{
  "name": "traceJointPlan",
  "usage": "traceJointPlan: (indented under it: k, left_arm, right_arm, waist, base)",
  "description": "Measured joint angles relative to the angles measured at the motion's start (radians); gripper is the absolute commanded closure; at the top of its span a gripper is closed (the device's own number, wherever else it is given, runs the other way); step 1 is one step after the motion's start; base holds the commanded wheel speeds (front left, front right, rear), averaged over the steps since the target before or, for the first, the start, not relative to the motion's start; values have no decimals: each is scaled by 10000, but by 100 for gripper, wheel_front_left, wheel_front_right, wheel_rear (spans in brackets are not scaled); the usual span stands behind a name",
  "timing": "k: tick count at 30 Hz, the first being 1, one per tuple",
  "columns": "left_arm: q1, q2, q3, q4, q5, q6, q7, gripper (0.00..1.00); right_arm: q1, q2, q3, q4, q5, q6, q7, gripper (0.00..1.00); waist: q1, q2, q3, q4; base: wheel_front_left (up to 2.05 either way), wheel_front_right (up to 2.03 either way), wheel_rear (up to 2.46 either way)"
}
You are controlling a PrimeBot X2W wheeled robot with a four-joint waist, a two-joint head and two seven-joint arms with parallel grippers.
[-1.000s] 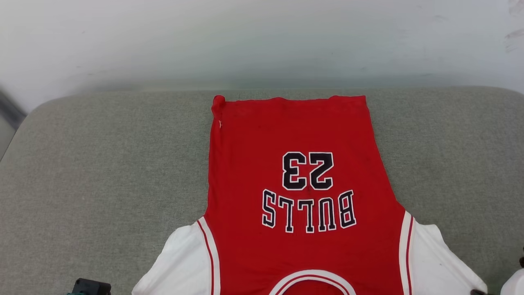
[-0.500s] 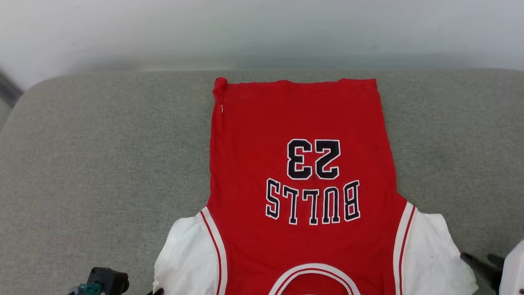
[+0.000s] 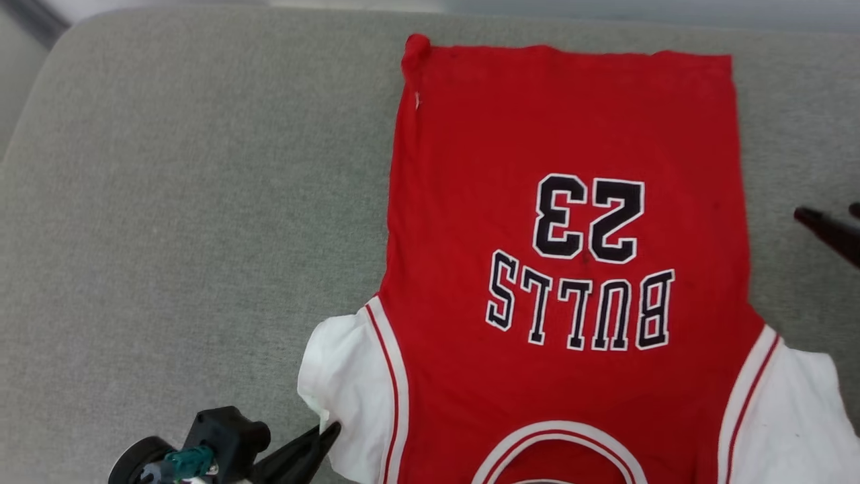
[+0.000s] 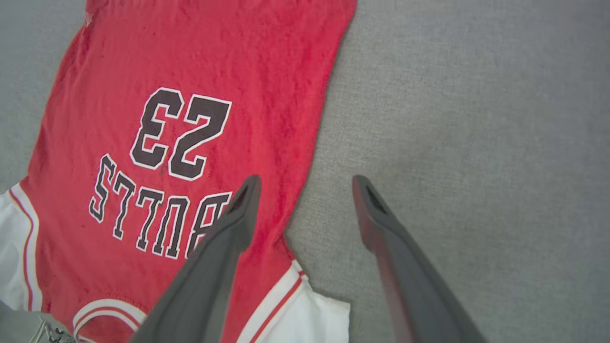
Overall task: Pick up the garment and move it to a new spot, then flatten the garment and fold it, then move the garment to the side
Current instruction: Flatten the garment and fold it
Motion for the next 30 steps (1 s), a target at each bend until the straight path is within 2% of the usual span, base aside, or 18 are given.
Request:
traceJointPlan:
  k: [5,13,21,29,30]
  left_arm:
    - [-637,-163,-268,-506,244,-222,56,100]
    - [-1394,-608,-663,-759,401,-617,-111,100]
    - [-1680,-1060,-855,-619,196,-826,-407,100]
    - [-1977,-1221,-911,-324,198,-1011,-717,100]
    - [-2001,-1244,-913,-307,198,-1011,-725,100]
  right_arm:
    - [-2210,-186,194,771,-848,0,1260,0]
    - [-5115,-251,-288,2483,-2786,0,2589,0]
    - [-6306,-692,-416,3275,-4305,0,3221,0]
    - [-6414,-1022,59,3407,-4577,0,3440,0]
    - [-6413,-970,-27,3415,-4562,0,3465,38]
  waist:
    - [1,0,896,654]
    - [1,0,2177,1773]
    - [0,0,3180,2717]
    - [-1,0,3698,3199]
    - [-1,0,3708,3212]
  base:
    - [0,0,0]
    - [0,0,0]
    - [0,0,0]
    - [0,0,0]
    - [0,0,0]
